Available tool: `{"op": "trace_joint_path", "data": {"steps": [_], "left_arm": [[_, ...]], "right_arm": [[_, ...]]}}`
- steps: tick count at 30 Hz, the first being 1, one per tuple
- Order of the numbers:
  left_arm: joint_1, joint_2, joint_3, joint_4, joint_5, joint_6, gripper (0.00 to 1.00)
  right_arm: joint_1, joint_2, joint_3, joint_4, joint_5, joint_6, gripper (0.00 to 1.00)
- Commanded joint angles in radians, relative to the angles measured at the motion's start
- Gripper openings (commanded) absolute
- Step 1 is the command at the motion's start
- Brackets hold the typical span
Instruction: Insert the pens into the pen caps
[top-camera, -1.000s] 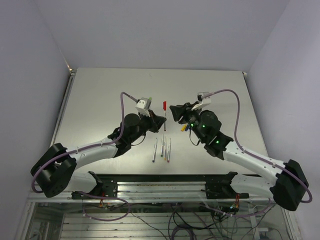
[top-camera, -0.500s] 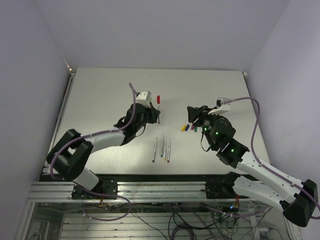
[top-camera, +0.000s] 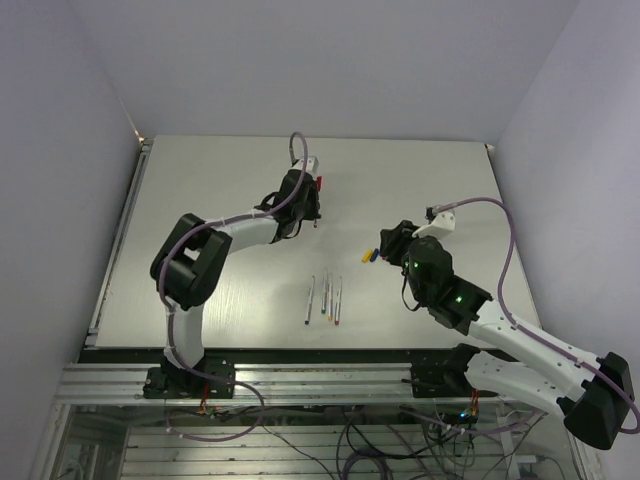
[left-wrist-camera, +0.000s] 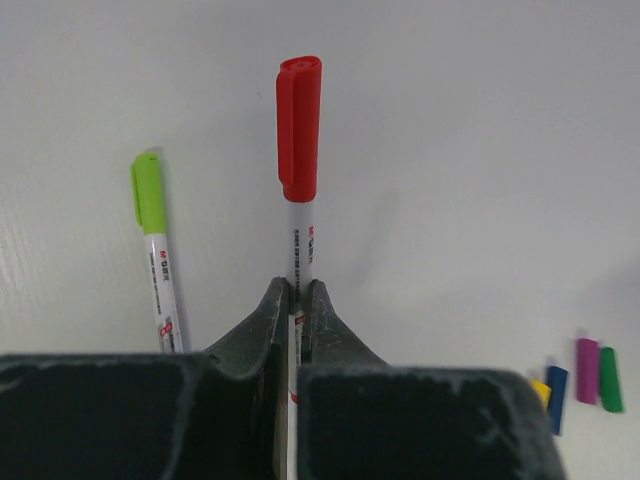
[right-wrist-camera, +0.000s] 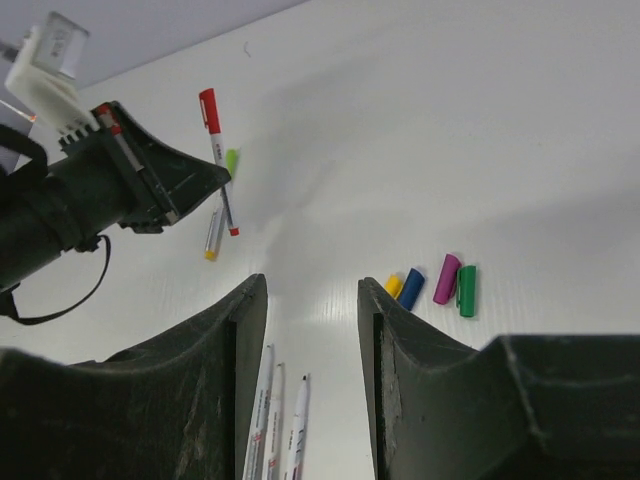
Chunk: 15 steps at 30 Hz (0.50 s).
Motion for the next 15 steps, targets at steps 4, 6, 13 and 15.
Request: {"op": "trace_joint_path", "data": {"steps": [4, 6, 13, 15], "left_arm": [[0.019, 0.120, 0.152, -0.208, -0.064, 0.040, 0.07], [0.025, 0.146, 0.181, -0.241, -0.080, 0.045, 0.07], [0.031, 0.201, 0.235, -0.311, -0.109, 0.036, 0.07], [0.031, 0.207, 0.235, -0.319, -0.122, 0.024, 0.07]], "right_arm": [[0.000, -0.001, -0.027, -0.024, 0.008, 0.054, 0.41], [-0.001, 0.009, -0.027, -0.028, 0.000, 0.062, 0.41], [-0.001, 0.033, -0.032, -0.013, -0.018, 0.074, 0.41], [-0.001, 0.039, -0.033, -0.008, -0.024, 0.077, 0.41]]}}
